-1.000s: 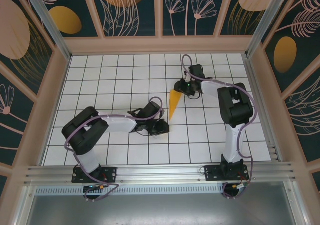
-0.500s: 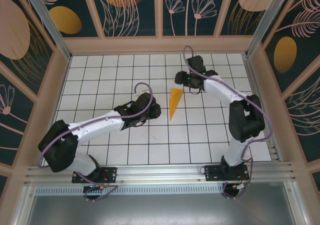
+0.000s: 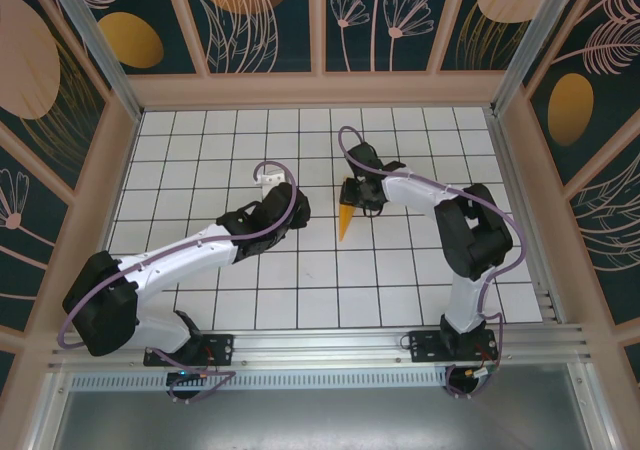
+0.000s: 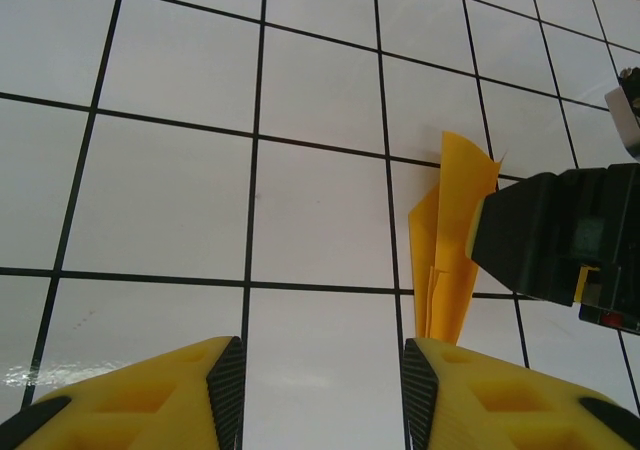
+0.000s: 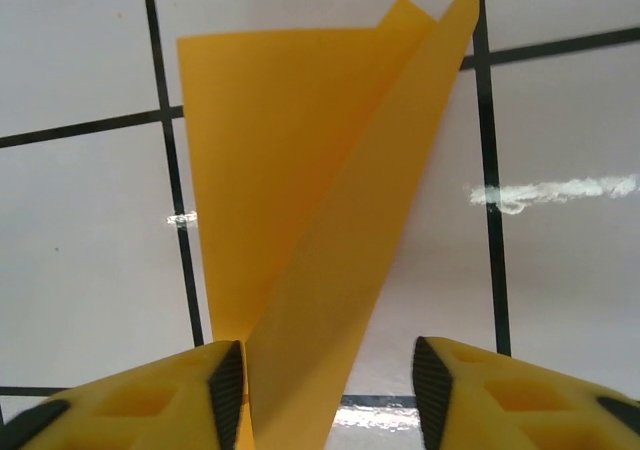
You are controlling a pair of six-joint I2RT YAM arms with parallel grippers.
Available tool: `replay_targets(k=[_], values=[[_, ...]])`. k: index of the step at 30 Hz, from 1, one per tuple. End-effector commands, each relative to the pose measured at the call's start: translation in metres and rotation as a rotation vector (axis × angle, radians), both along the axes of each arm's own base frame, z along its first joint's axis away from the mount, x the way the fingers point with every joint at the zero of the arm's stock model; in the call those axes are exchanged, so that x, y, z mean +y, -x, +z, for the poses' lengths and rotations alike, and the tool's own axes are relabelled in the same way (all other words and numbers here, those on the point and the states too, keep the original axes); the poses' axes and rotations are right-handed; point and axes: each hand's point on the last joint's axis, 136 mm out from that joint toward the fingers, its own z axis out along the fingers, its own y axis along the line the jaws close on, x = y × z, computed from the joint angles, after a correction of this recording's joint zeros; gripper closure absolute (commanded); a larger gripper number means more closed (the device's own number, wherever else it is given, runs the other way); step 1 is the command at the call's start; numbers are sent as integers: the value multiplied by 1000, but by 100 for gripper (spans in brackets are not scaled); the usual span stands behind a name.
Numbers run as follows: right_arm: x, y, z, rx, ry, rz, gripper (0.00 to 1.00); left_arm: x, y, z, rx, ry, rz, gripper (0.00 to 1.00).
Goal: Fold a paper plane with a square sheet of paper (fold left side to right side)
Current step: Turn over the paper at the center of the table.
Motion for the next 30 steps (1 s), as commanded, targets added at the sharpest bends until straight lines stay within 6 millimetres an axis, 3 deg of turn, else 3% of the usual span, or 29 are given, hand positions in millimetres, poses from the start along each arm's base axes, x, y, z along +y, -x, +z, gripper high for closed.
replay_targets(k=[1, 5, 8, 13, 17, 20, 24, 30], values=[[-6, 12, -15, 52, 41, -14, 57, 7, 0, -4, -4, -31, 11, 51], [-9, 13, -3, 26, 33, -4, 76, 9, 0, -2, -9, -35, 18, 51], [4, 13, 17, -23, -36, 71, 99, 16, -2, 3, -30, -50, 49, 47], [17, 18, 58, -117, -133, 172, 100, 30, -3, 22, -90, -57, 92, 46], [34, 35, 77, -127, -281, 274, 100, 41, -3, 39, -142, -52, 124, 45], [30, 39, 70, -73, -374, 285, 100, 49, -3, 49, -176, -54, 150, 42], [27, 43, 41, -13, -387, 291, 100, 53, -3, 57, -210, -40, 161, 39], [7, 43, 2, 38, -379, 254, 100, 47, -3, 57, -214, -10, 142, 19]])
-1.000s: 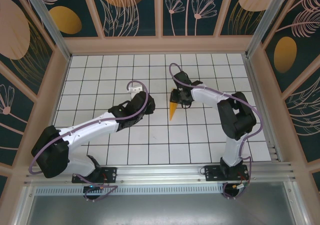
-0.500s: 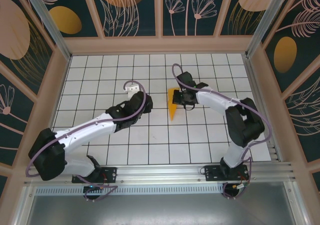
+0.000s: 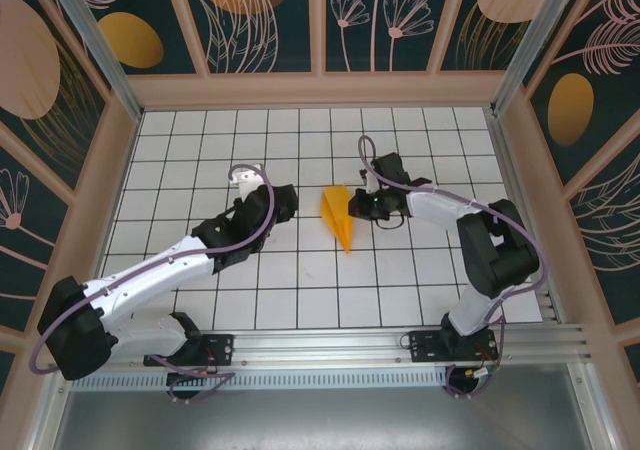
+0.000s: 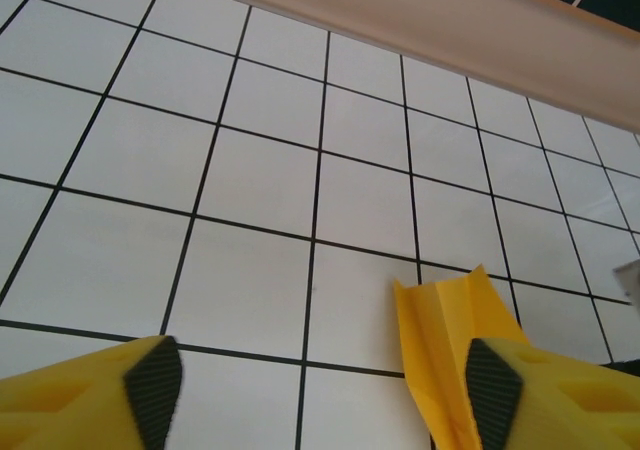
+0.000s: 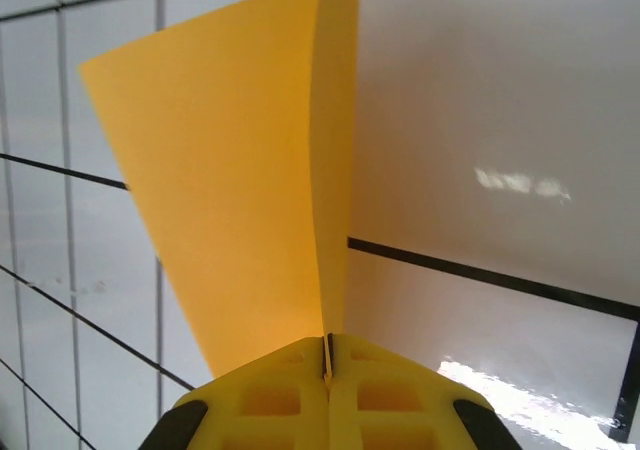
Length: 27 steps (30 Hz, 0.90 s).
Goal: Fold a paper plane with a square sheet of paper (fold left side to right side)
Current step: Turn over the paper at the center of the table, then move the paper plane to the center of the table.
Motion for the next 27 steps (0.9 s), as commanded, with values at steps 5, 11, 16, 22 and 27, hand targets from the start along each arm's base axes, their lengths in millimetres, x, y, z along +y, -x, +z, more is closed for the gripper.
replay_targets(k=[5, 11, 16, 22, 27], values=[[-29, -8, -11, -22, 80, -24, 81, -2, -3, 4, -24, 8, -3, 11], [-55, -11, 23, -92, 264, -72, 62, -4, -4, 5, -29, 14, -12, 8], [-37, 9, 37, -96, 337, -17, 54, -4, -4, 7, -40, 10, -22, 4], [-12, 28, 12, -26, 371, 20, 52, -3, -3, 9, -51, 3, -27, 1], [-10, 28, -7, 10, 425, 20, 56, -3, -3, 9, -51, 2, -31, 1]])
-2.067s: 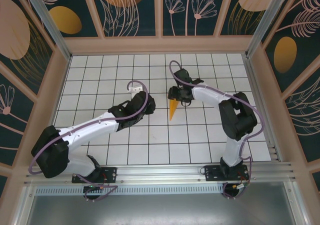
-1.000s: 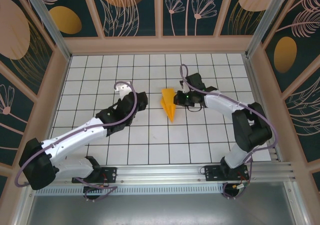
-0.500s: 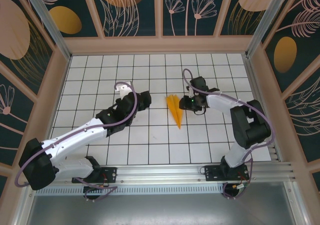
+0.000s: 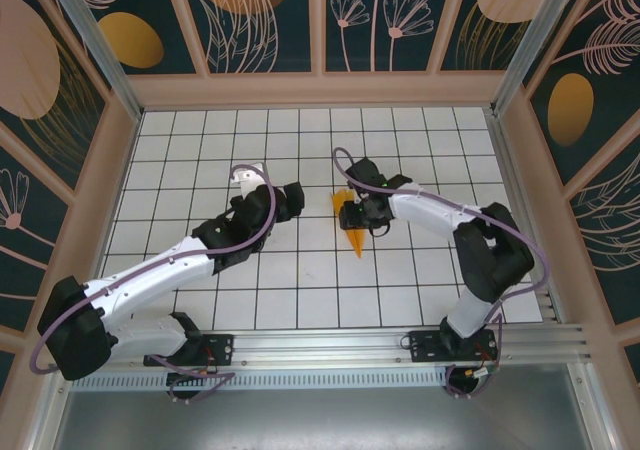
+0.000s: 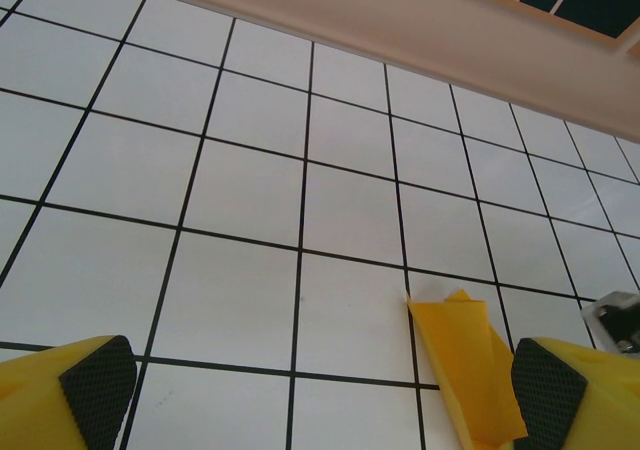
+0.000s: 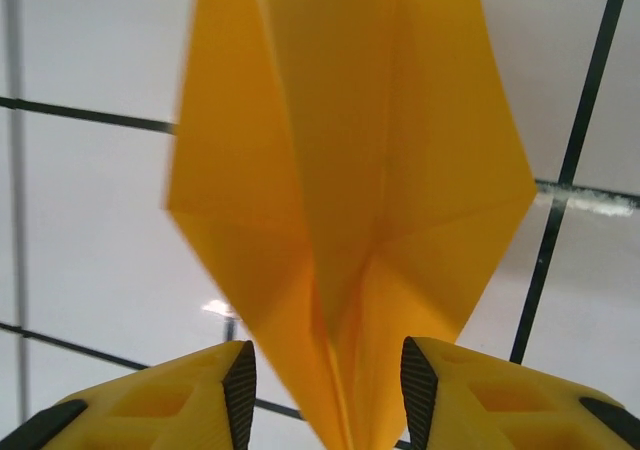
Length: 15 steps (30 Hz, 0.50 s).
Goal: Fold a paper plane with a square sheet of paper (fold left side to right side)
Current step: Move the paper plane to the center of the table.
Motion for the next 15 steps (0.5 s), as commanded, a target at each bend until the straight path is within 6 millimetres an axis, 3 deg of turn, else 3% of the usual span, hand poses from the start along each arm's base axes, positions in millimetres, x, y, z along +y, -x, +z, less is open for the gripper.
replay_targets(k=[1, 15], values=[[-5, -1, -7, 24, 55, -32, 56, 1, 0, 5, -23, 2, -9, 1], [4, 5, -35, 79, 84, -17, 74, -3, -3, 4, -16, -10, -19, 2]])
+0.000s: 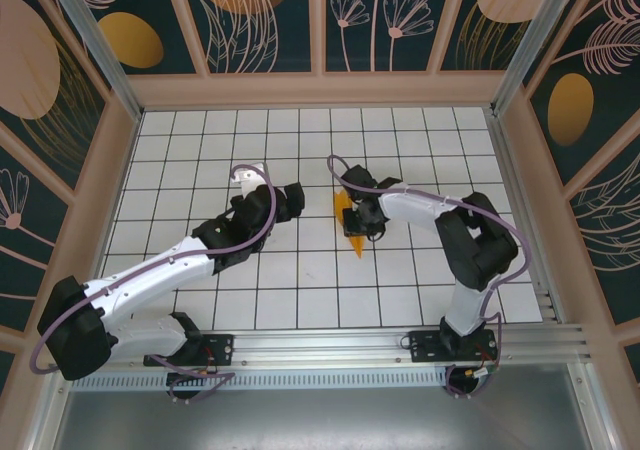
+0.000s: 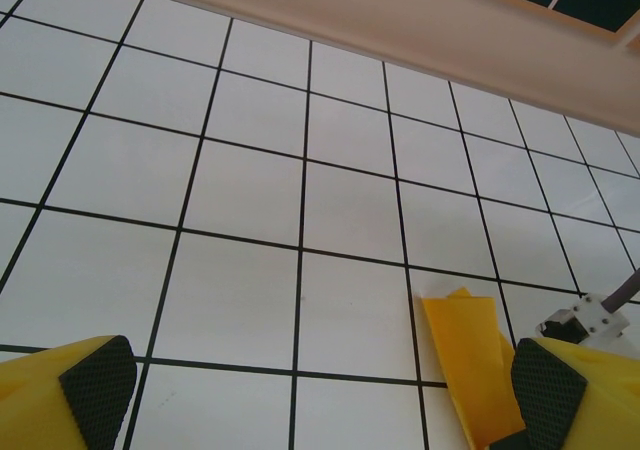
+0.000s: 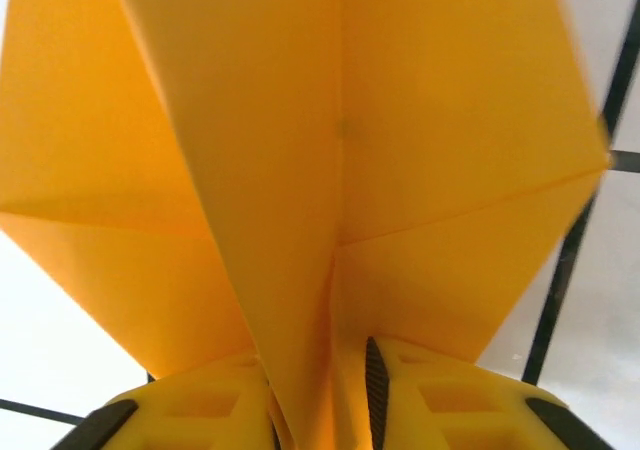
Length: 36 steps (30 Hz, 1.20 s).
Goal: Fold a paper plane with a square sheet of paper (fold left side to right side)
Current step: Move the paper plane to the center of the table.
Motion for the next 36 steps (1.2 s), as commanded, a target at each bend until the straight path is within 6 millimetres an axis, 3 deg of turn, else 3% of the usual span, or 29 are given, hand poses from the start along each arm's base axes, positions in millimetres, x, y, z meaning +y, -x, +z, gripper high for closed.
replay_targets(k=[1, 5, 10, 15, 21, 36], values=[[8, -1, -1, 2, 19, 6, 76, -3, -3, 4, -16, 1, -10, 1], [13, -3, 9, -13, 28, 2, 88, -1, -2, 6, -22, -3, -7, 1], [20, -2, 22, 11, 6, -80, 89, 2, -2, 9, -33, -6, 2, 2], [41, 6, 18, 65, -27, -137, 89, 9, 0, 12, -50, -3, 17, 2], [56, -1, 15, 51, 5, -126, 89, 17, 3, 17, -66, -25, 23, 2], [65, -9, -4, 81, 45, -113, 89, 9, 3, 12, -51, -12, -5, 2]])
